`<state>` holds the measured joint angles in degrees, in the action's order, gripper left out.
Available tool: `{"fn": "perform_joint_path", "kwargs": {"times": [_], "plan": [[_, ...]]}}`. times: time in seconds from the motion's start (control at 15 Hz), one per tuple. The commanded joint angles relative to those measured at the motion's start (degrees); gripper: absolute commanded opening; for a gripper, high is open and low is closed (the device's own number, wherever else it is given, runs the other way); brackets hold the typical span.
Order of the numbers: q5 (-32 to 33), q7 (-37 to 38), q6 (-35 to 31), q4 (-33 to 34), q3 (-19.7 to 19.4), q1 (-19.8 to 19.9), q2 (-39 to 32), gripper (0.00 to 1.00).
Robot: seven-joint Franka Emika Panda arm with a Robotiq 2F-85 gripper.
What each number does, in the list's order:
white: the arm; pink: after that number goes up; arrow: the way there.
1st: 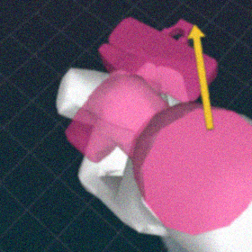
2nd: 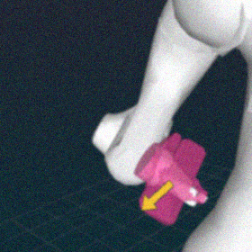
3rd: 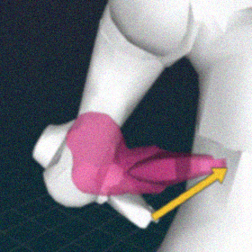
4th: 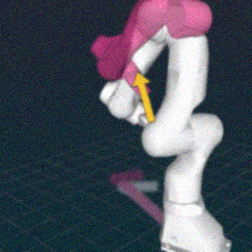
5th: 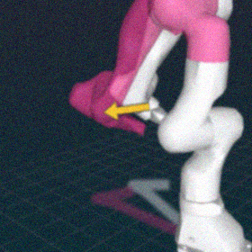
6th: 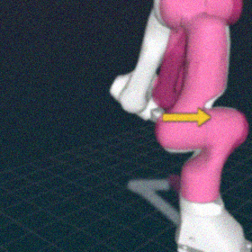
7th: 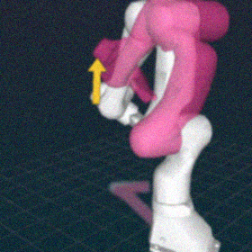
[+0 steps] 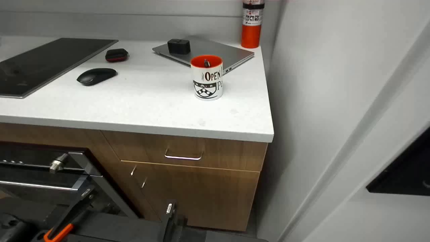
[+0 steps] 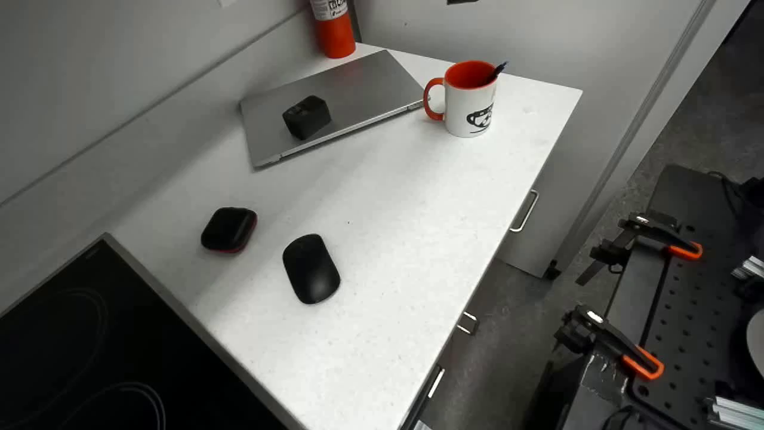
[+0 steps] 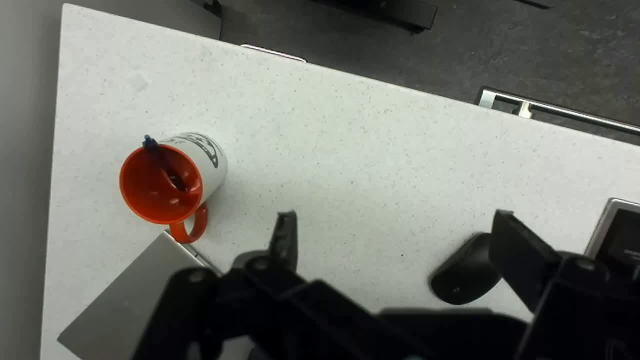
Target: Remove the pen from the cup and put it on the countertop
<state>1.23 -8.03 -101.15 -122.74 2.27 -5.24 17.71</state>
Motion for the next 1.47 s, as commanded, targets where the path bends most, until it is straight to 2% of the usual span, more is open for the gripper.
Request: {"fn": "perform_joint_path", "kwargs": {"times": [0.0,0.27,0.47,1.07,1.13,1.2,1.4], "plan": [[-0.07,-0.03,0.17,0.12,0.23,0.24,-0.06,1.0],[-0.07,-0.03,0.17,0.12,0.23,0.24,-0.05,1.0],[0.94,-0.46,-3.18,-1.74,-0.59,1.14,-0.42,1.0],[3.02,4.18,-22.97,-12.65,-7.99,10.03,-5.75,1.0],[2.79,4.53,-23.86,-13.23,-8.58,10.7,-5.97,1.0],[2.24,2.09,-21.38,-12.14,-8.05,9.75,-5.73,1.0],[2.25,2.58,-22.59,-12.72,-8.88,10.79,-6.5,1.0]]}}
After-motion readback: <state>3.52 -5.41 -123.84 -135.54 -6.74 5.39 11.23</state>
